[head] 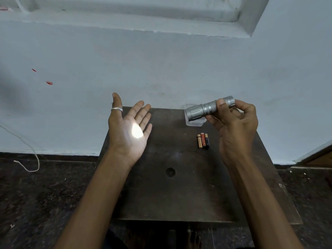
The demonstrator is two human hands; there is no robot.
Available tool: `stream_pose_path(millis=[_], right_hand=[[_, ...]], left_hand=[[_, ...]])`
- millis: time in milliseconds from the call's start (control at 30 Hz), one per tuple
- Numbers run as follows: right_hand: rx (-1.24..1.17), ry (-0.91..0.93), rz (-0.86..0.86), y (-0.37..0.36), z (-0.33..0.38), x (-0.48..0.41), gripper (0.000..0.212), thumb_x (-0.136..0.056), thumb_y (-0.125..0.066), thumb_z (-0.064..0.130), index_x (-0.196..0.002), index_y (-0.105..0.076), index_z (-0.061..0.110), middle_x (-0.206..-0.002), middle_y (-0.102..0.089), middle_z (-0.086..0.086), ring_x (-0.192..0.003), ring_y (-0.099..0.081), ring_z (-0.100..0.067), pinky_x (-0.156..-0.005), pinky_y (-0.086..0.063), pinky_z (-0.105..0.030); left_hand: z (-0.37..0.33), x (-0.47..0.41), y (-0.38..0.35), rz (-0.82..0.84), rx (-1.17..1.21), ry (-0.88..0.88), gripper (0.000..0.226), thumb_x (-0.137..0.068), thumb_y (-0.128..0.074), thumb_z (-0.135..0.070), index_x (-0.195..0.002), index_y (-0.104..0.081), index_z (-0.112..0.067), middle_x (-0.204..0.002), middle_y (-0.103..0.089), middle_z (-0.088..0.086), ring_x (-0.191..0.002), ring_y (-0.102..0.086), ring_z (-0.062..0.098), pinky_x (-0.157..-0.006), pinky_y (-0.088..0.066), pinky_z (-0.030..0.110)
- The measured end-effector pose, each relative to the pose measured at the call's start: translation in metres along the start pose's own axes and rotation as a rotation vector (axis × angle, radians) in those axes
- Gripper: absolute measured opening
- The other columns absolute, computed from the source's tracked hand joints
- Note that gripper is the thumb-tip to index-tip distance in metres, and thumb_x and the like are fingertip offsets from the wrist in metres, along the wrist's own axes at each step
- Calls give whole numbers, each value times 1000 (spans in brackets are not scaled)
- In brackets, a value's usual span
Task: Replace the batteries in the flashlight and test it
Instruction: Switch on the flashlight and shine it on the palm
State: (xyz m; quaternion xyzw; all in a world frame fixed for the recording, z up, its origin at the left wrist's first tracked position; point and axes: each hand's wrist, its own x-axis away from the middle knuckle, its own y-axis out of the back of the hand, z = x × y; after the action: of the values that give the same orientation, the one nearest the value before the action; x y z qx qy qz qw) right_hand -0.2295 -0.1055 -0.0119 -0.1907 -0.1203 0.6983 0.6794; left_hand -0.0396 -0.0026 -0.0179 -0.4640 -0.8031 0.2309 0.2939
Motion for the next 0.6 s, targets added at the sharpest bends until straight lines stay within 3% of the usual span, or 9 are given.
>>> stream_pose_path(millis=[333, 600], right_hand=[[-59, -49, 54, 3, -7, -2, 31, -92, -72, 9, -114, -51, 3, -74, -72, 3, -86, -73, -23, -75, -61, -39], [-54, -61, 82, 2, -10, -1, 27, -93, -70, 9, -111, -50, 9, -72, -73, 6, -81, -75, -20, -72, -61, -32]], left_hand=[[0, 1, 0, 7, -27, -6, 90, -83, -35, -82, -146, -46, -17, -148, -52, 1, -142, -39, 16, -121, -22, 40], [0, 0, 1, 10, -20, -8, 90, -83, -36, -82, -145, -47, -17, -147, -53, 1, -141, -40, 16, -120, -22, 41]])
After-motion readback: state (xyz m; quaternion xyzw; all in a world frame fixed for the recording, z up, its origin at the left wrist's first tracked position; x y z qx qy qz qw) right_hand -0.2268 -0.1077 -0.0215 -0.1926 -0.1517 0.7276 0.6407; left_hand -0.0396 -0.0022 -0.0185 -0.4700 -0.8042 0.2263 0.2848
